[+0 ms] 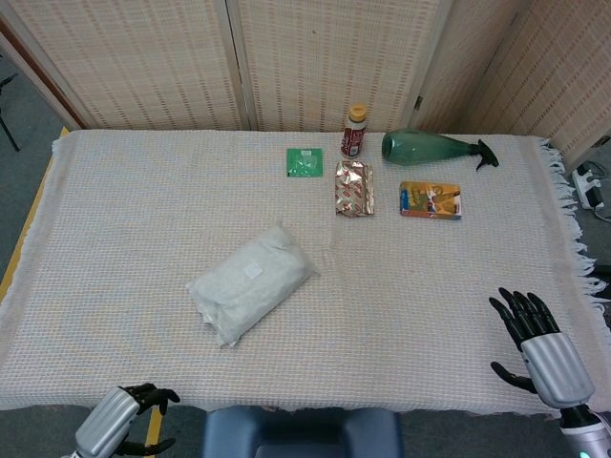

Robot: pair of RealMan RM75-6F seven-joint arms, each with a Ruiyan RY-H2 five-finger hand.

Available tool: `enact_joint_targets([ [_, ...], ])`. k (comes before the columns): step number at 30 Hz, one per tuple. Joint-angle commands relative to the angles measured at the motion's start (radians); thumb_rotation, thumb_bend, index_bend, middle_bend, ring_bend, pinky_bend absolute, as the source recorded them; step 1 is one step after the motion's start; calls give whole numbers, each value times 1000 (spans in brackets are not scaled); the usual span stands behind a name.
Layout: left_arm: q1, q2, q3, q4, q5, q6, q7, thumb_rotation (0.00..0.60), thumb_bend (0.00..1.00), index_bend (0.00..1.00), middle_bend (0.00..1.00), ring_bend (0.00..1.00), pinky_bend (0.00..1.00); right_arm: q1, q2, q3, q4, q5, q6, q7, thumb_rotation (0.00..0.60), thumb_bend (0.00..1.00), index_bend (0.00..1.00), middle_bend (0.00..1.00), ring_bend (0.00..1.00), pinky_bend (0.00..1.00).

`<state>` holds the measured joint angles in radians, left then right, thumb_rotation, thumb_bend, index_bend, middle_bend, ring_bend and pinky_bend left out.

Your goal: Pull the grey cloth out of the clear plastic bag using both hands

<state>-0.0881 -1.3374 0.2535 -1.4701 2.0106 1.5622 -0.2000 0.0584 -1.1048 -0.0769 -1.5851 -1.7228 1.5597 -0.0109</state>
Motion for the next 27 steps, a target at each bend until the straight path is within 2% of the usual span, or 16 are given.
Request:
enact_joint_targets([
  [1, 2, -132, -24, 55, 21, 5, 4, 600, 244, 643, 999, 987, 1000, 6, -9, -3, -3, -5, -18, -17, 600, 99, 0, 0, 0, 0],
  [3, -8, -195, -50, 84, -8, -31, 21, 600, 266, 661, 1000, 1000, 1000, 6, -15, -5, -2, -7, -26, -32, 600, 100, 0, 0, 0, 0],
  [8, -41, -301, -115, 157, -78, -104, 73, 600, 308, 618, 1000, 1000, 1000, 7, -19, -4, -3, -2, -39, -47, 600, 101, 0, 0, 0, 0],
  [14, -62, -407, -171, 260, -97, -66, 119, 600, 358, 571, 1000, 1000, 1000, 6, -17, 1, -5, 8, -46, -52, 600, 100, 0, 0, 0, 0],
  [18, -72, -457, -190, 327, -109, -55, 168, 600, 354, 460, 1000, 1000, 1000, 6, -14, 3, -6, 9, -48, -51, 600, 100, 0, 0, 0, 0],
  [27, -104, -580, -233, 534, -154, -22, 186, 600, 305, 481, 1000, 1000, 1000, 8, -12, 4, -5, 7, -56, -51, 600, 100, 0, 0, 0, 0],
])
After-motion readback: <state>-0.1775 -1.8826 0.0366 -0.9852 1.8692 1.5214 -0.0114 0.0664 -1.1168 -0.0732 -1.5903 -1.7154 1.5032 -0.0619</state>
